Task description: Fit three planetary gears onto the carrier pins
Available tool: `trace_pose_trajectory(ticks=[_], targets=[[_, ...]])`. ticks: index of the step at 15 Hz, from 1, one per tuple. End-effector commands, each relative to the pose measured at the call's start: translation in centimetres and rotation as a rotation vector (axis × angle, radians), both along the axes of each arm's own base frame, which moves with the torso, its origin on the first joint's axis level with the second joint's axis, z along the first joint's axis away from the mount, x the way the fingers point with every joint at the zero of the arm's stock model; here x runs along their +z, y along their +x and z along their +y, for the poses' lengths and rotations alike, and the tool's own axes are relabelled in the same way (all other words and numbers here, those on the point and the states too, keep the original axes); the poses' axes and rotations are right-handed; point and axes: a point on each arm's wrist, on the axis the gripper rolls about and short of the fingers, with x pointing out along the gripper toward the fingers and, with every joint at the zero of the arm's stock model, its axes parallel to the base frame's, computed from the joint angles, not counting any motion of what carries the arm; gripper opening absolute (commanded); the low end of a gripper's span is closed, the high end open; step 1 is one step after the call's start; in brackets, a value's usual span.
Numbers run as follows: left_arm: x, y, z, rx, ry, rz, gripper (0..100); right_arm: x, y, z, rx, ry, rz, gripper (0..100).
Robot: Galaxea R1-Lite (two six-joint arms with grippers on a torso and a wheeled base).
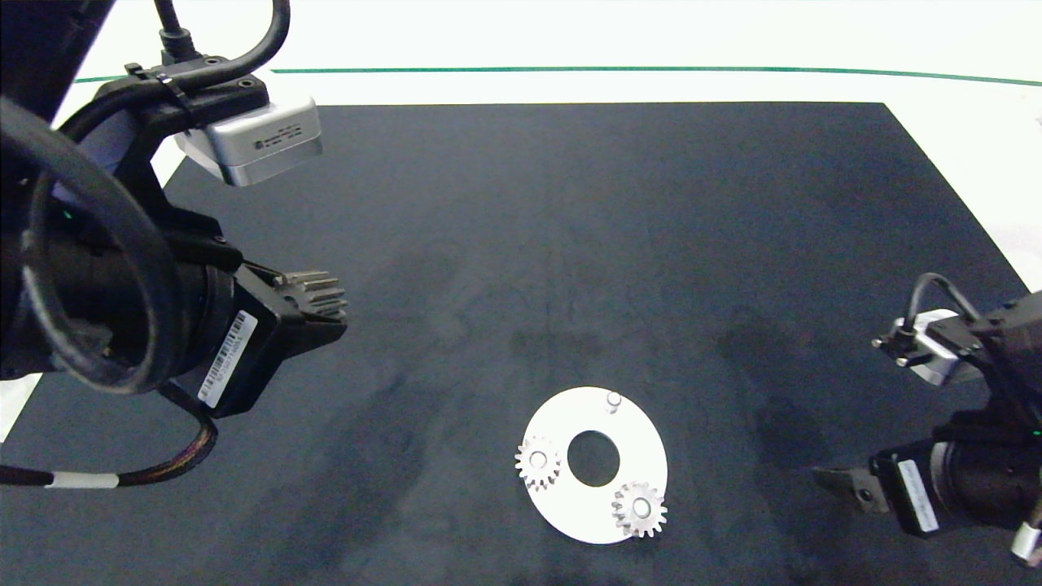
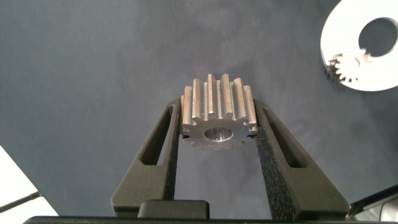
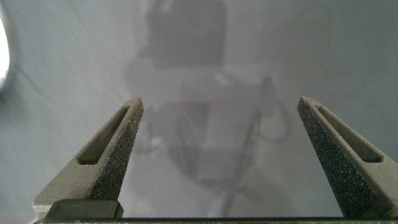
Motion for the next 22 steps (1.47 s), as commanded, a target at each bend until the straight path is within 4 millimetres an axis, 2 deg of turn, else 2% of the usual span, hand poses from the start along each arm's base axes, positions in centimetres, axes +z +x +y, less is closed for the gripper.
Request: trace_pose_trajectory(ticks=[1, 4, 9, 12, 16, 22], targets=[[-0.3, -0.4, 0.4, 0.002, 0.01, 0.006, 22, -1.4, 2.2, 4.1, 0.046, -0.07, 0.011, 100], [-0.5, -0.4, 0.5, 0.002, 0.016, 0.012, 22, -2.8, 3.1, 6.9, 0.07, -0.128, -0.033, 100], [-1.3, -0.8, 0.9, 0.001, 0.035, 0.028, 22, -3.7, 4.0, 8.7, 0.074, -0.122, -0.045, 100], [-1.5, -1.0, 1.1, 0.001, 0.038, 0.032, 22, -3.6, 4.5, 9.5, 0.069, -0.104, -0.056, 100], [-1.8, -1.1, 1.1, 0.001, 0.045, 0.038, 22, -2.8, 4.5, 10.8, 0.09, -0.069, -0.085, 100], [-2.1, -1.4, 1.5, -0.001, 0.055, 0.045, 22, -3.6, 3.5, 12.9, 0.119, -0.037, -0.068, 100]])
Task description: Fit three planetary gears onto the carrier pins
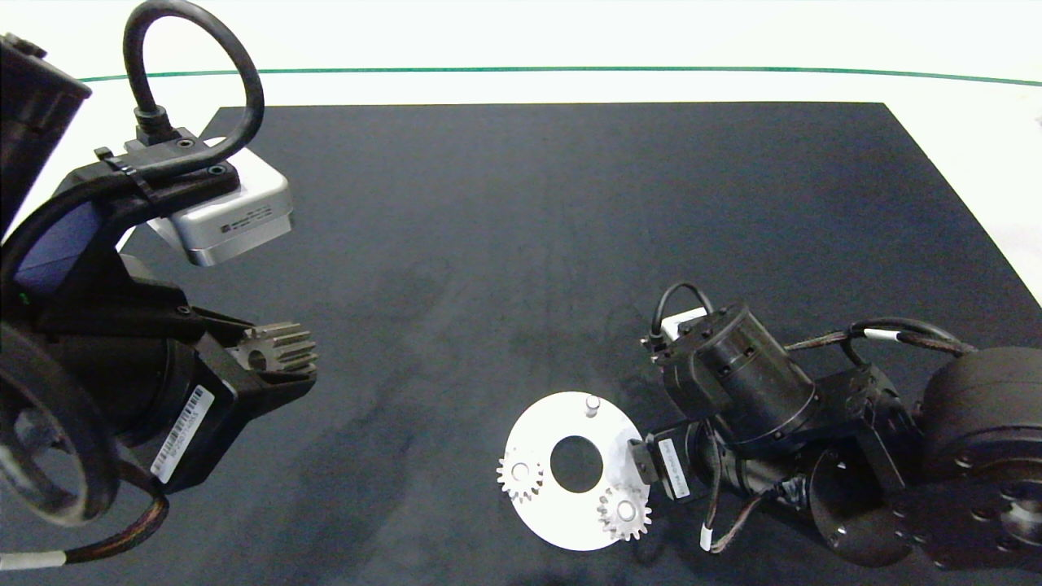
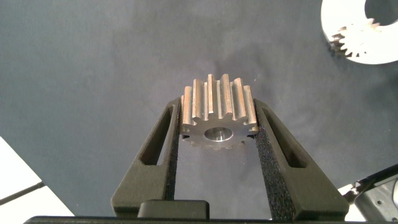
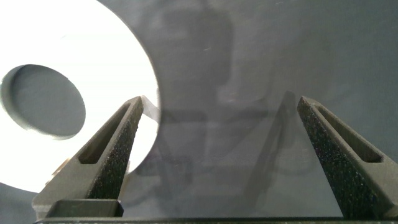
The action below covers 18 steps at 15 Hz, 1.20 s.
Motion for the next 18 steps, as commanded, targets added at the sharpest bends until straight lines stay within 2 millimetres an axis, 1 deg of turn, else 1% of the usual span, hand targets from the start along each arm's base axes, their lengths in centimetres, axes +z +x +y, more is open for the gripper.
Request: trace_pose_trajectory(ticks=[1, 4, 6, 7, 8, 10, 11, 12, 14, 18], targets=[[-0.1, -0.2, 0.2, 0.001, 0.007, 0.002, 22, -0.7, -0.2, 0.9, 0.012, -0.01, 0.016, 100], [-0.3, -0.5, 0.6, 0.002, 0.008, 0.003, 22, -1.4, -0.1, 1.7, 0.001, 0.006, 0.027, 100], [-0.5, -0.7, 0.8, 0.001, 0.01, 0.004, 22, -1.4, -0.3, 2.2, 0.01, 0.012, 0.026, 100], [-0.4, -0.8, 0.9, 0.0, 0.009, 0.002, 22, -1.2, -0.3, 2.4, 0.015, 0.02, 0.02, 100], [-0.4, -0.9, 0.9, -0.001, 0.008, 0.0, 22, -0.6, -0.1, 2.7, 0.01, 0.048, 0.006, 100], [-0.4, -1.0, 1.0, -0.001, 0.009, 0.002, 22, -0.1, 0.5, 3.5, -0.008, 0.088, -0.009, 100], [-0.6, -1.0, 1.1, -0.001, 0.011, 0.004, 22, 0.0, 0.3, 3.8, -0.001, 0.094, -0.012, 100], [-0.8, -1.1, 1.2, -0.001, 0.015, 0.007, 22, 0.1, 0.3, 4.0, -0.001, 0.104, -0.016, 100], [-1.2, -1.2, 1.3, -0.002, 0.026, 0.016, 22, -0.2, 0.5, 4.4, -0.007, 0.107, -0.008, 100], [-1.2, -1.2, 1.2, -0.002, 0.028, 0.018, 22, -0.5, 0.4, 4.6, -0.002, 0.094, 0.0, 100]])
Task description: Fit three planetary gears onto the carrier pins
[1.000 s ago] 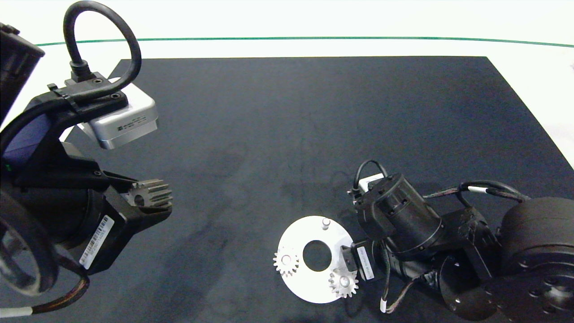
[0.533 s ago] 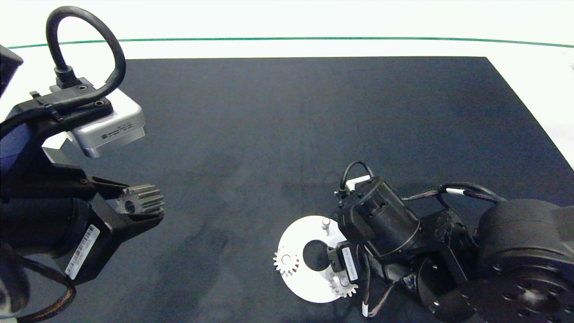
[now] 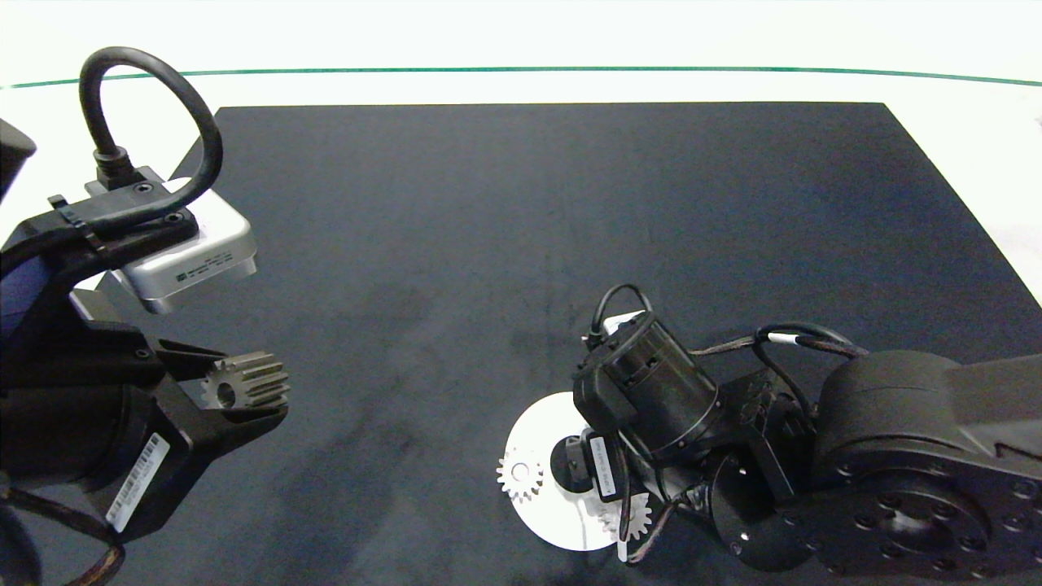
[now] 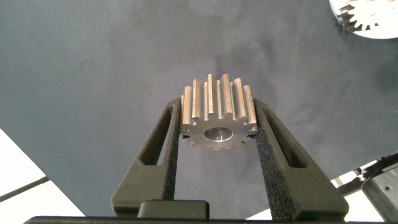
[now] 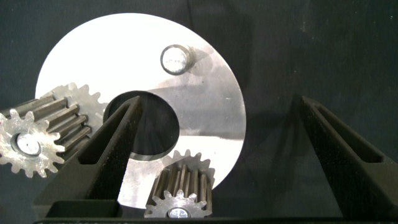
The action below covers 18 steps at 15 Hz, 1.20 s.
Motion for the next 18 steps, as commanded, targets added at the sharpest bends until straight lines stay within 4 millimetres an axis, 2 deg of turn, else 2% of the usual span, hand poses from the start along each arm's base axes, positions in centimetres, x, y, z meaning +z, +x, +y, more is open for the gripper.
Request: trace_pose_trajectory(ticks=[1, 14, 16, 18], targets=[[-0.1, 0.0, 0.0, 0.002, 0.008, 0.003, 22, -0.3, 0.0, 0.3, 0.002, -0.004, 0.004, 100], [-0.3, -0.4, 1.0, 0.027, 0.007, 0.0, 22, -1.4, 0.9, 4.9, 0.004, 0.062, 0.001, 100], [-0.5, -0.5, 1.1, 0.027, 0.009, 0.002, 22, -1.4, 0.9, 5.2, 0.004, 0.065, 0.0, 100], [-0.2, -0.8, 1.3, 0.024, -0.003, -0.009, 22, -1.3, 0.4, 4.5, 0.005, 0.036, 0.022, 100]])
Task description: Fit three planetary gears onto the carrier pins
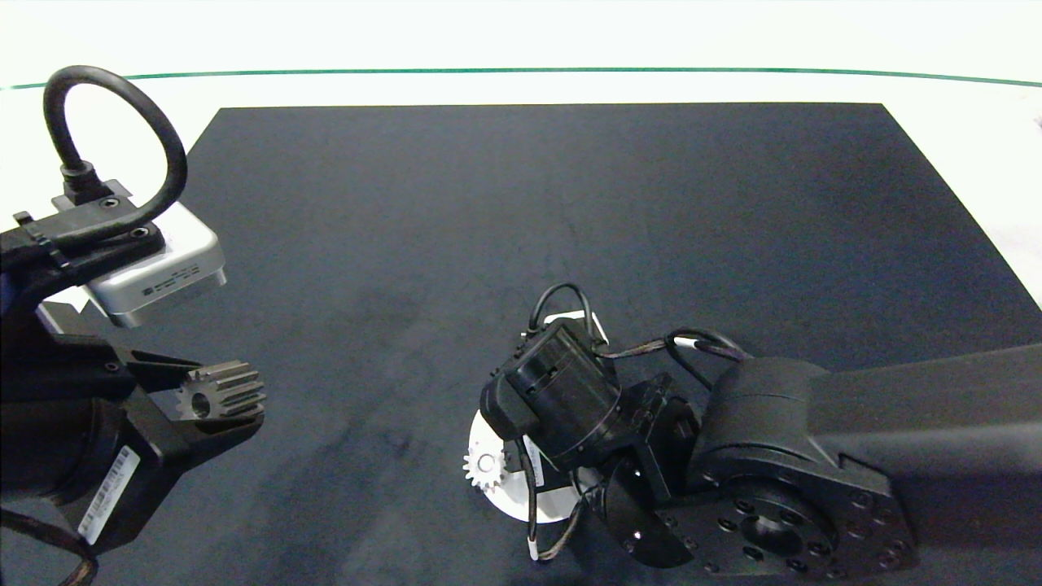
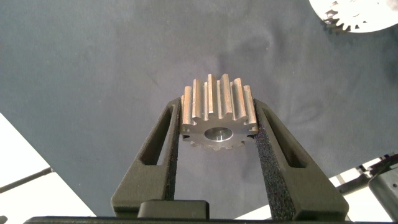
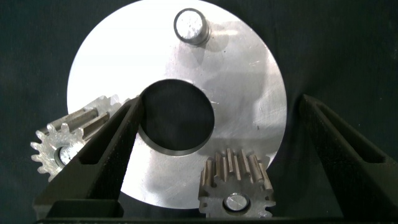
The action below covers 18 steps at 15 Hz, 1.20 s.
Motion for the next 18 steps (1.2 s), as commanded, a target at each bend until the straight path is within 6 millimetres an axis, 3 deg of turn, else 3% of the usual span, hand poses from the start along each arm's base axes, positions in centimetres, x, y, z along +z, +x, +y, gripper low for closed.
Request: trace_pose_trajectory(ticks=[1, 7, 13, 14, 15, 18], targets=[[0.7, -0.5, 0.4, -0.003, -0.023, -0.025, 22, 1.1, -1.1, -1.3, -0.003, -0.03, 0.027, 100], [2.4, -1.1, 1.1, 0.007, -0.088, -0.082, 22, 7.2, -3.2, -7.5, -0.079, -0.042, -0.028, 100], [2.3, -0.2, 0.1, 0.03, -0.118, -0.065, 22, 9.3, -4.7, -15.0, -0.237, -0.057, -0.075, 100], [2.3, -0.1, 0.1, 0.03, -0.118, -0.065, 22, 9.5, -4.9, -15.4, -0.241, -0.056, -0.077, 100], [1.6, 0.8, -0.6, 0.045, -0.087, -0.035, 22, 11.2, -6.8, -18.1, -0.26, -0.029, -0.106, 100], [-0.1, 2.6, -2.5, 0.035, -0.008, 0.032, 22, 14.0, -9.7, -22.0, -0.286, -0.003, -0.162, 100]])
